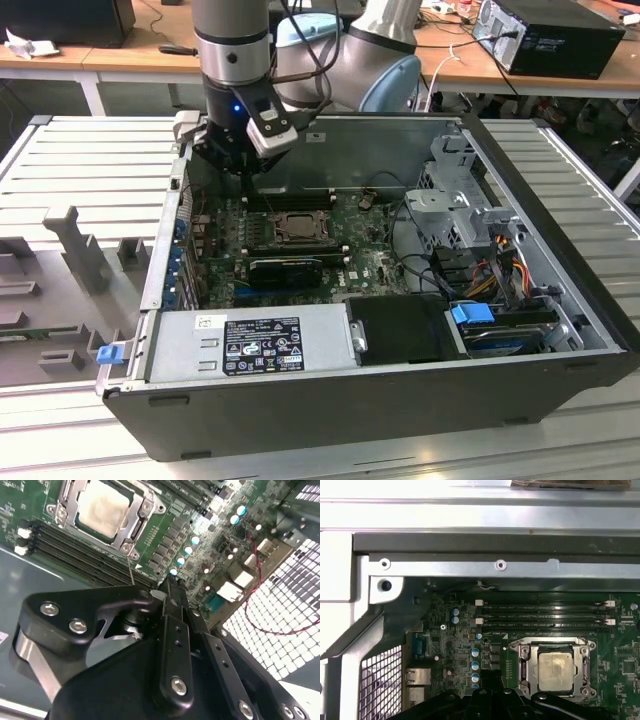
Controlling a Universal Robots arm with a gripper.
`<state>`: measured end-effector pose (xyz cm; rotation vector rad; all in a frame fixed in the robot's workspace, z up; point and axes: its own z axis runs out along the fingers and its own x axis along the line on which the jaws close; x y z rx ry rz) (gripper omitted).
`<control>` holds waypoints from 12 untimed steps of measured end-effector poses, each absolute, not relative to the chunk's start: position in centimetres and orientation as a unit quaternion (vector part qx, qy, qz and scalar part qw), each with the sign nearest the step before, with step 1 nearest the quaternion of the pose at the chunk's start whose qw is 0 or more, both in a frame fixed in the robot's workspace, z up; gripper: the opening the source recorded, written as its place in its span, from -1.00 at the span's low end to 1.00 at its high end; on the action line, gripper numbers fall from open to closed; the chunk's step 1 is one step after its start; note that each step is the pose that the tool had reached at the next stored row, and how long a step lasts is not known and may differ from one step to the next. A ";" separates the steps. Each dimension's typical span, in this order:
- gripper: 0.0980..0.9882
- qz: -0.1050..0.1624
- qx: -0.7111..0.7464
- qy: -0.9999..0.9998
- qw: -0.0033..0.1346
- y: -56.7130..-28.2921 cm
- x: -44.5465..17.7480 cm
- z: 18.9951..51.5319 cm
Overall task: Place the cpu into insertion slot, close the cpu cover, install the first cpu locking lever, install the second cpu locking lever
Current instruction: 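Install the first cpu locking lever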
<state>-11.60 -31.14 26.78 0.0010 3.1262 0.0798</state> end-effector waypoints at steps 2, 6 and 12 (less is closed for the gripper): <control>-0.98 0.026 0.000 1.000 0.007 -30.8 -11.6 26.5; -0.98 0.027 -0.001 1.000 0.006 -29.7 -11.6 26.1; -0.98 0.027 -0.004 1.000 0.005 -28.8 -11.0 25.9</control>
